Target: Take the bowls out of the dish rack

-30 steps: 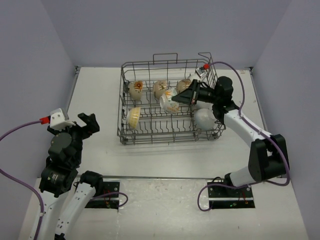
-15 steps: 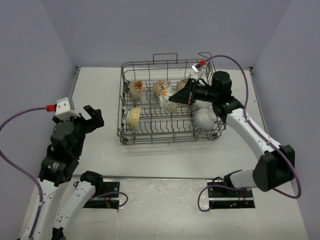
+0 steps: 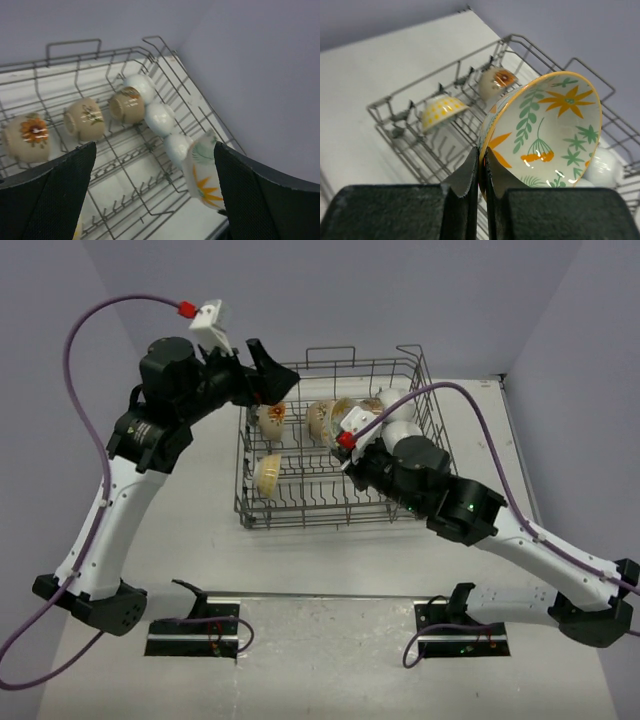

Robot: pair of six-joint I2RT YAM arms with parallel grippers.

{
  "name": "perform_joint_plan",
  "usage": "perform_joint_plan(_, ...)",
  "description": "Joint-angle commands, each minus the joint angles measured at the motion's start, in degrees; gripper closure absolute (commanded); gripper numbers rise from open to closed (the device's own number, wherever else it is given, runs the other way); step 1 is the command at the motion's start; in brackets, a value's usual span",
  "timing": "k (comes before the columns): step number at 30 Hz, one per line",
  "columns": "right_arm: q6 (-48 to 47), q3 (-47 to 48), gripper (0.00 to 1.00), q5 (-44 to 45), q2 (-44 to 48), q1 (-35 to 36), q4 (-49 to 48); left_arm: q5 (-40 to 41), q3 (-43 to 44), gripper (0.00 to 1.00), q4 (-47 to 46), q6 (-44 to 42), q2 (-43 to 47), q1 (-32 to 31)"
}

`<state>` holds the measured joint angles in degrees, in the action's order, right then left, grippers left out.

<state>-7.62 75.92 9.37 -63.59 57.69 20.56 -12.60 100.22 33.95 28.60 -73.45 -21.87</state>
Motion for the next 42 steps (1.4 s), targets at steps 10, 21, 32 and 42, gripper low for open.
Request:
perform_joint_plan(10, -14.9, -1.0, 1.0, 23.6, -2.0, 8.6, 1.2, 5.2, -0.9, 0.01, 1.7, 1.4, -6.3, -15.5)
perform_joint_plan(21, -15.1, -0.2, 1.0, 21.9, -1.8, 9.2, 0.4, 8.0, -1.0, 0.24, 3.0, 0.5, -10.2, -19.4)
perform_joint_plan(32, -14.4, 1.4, 1.0, 23.6, -3.6, 9.3, 0.5, 11.7, -0.5, 1.0, 4.7, -0.6, -11.6, -20.6)
perform_joint_plan(42, -15.6, 1.9, 1.0, 24.5, -3.9, 9.3, -0.1, 15.0, 0.4, 0.69, 8.0, -3.5, -13.5, -21.5)
